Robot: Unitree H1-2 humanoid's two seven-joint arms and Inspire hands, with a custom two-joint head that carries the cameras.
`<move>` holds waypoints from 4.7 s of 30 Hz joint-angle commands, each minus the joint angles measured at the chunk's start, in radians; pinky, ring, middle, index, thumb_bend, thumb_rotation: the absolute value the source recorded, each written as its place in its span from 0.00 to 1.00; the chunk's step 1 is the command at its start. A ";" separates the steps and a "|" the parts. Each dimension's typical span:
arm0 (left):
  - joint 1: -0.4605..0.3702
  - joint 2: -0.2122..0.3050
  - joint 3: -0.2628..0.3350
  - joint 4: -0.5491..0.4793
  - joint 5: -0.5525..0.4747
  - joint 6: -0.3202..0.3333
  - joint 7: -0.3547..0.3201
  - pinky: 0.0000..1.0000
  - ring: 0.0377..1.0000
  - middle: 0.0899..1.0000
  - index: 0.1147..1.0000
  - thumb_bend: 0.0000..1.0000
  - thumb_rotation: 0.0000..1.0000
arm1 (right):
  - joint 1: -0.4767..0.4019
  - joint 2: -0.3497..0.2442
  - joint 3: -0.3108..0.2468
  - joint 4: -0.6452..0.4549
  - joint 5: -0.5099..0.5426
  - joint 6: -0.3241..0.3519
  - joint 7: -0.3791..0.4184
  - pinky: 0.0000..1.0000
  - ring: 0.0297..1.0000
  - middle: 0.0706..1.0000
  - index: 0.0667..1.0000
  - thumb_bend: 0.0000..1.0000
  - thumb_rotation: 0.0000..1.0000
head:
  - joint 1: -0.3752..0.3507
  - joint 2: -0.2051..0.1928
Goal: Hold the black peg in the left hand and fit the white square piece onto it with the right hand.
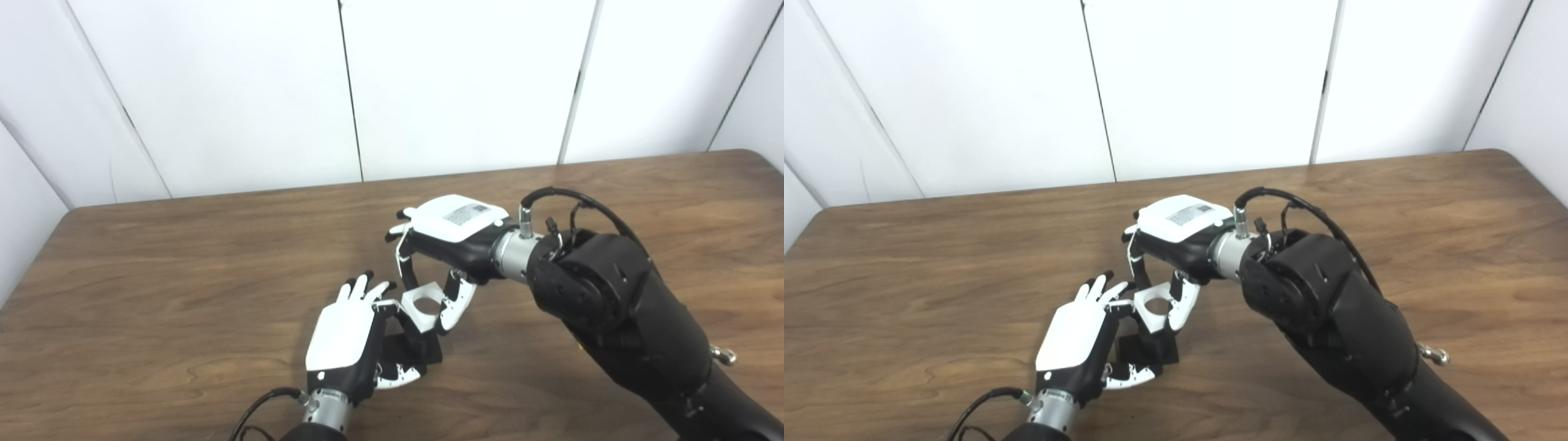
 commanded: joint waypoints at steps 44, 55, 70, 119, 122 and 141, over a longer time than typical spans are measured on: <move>-0.023 -0.003 -0.003 0.017 0.042 0.057 -0.029 1.00 1.00 0.89 0.43 0.52 0.08 | 0.032 0.020 -0.031 0.085 0.028 -0.111 -0.089 1.00 1.00 0.90 0.45 0.52 0.14 | 0.012 0.006; -0.025 -0.005 -0.007 0.033 0.043 0.054 -0.016 1.00 1.00 0.89 0.43 0.52 0.08 | 0.035 0.053 -0.016 0.078 0.010 -0.105 -0.086 1.00 1.00 0.90 0.45 0.52 0.14 | 0.021 -0.001; -0.030 -0.013 -0.011 0.036 0.037 0.057 -0.012 1.00 1.00 0.89 0.43 0.52 0.08 | 0.040 0.067 -0.005 0.109 -0.011 -0.135 -0.115 1.00 1.00 0.90 0.45 0.52 0.14 | 0.027 -0.004; -0.026 0.009 -0.006 0.009 0.024 0.064 -0.027 1.00 1.00 0.88 0.43 0.52 0.08 | 0.045 0.044 -0.013 0.178 -0.045 -0.119 -0.124 0.94 1.00 0.94 0.66 0.98 0.21 | 0.065 0.030; -0.025 0.018 -0.004 0.003 0.019 0.061 -0.029 1.00 1.00 0.88 0.43 0.52 0.08 | 0.043 0.048 -0.013 0.180 -0.049 -0.116 -0.124 0.94 1.00 0.94 0.66 0.98 0.21 | 0.073 0.035; -0.027 0.049 0.002 -0.013 0.058 0.061 -0.042 1.00 0.99 0.86 0.50 0.71 0.18 | 0.052 0.064 -0.025 0.206 -0.051 -0.114 -0.145 0.90 1.00 0.93 0.66 0.98 0.24 | 0.095 0.037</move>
